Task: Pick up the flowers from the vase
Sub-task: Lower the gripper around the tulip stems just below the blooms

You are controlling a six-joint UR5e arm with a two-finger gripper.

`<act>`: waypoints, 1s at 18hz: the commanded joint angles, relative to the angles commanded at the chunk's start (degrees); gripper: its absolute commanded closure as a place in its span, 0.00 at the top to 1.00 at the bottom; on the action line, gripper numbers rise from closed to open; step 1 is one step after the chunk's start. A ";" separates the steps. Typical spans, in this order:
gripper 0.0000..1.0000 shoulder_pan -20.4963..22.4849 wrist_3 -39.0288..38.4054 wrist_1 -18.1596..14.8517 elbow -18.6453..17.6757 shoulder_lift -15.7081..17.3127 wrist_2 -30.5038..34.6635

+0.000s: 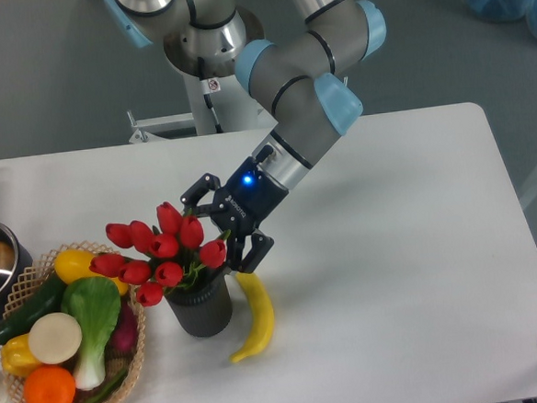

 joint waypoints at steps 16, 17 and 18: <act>0.96 -0.44 0.26 0.00 0.44 -0.79 -2.99; 0.93 -0.44 0.26 0.00 0.44 -0.79 -2.99; 0.91 -0.44 0.26 0.00 0.44 -0.79 -3.08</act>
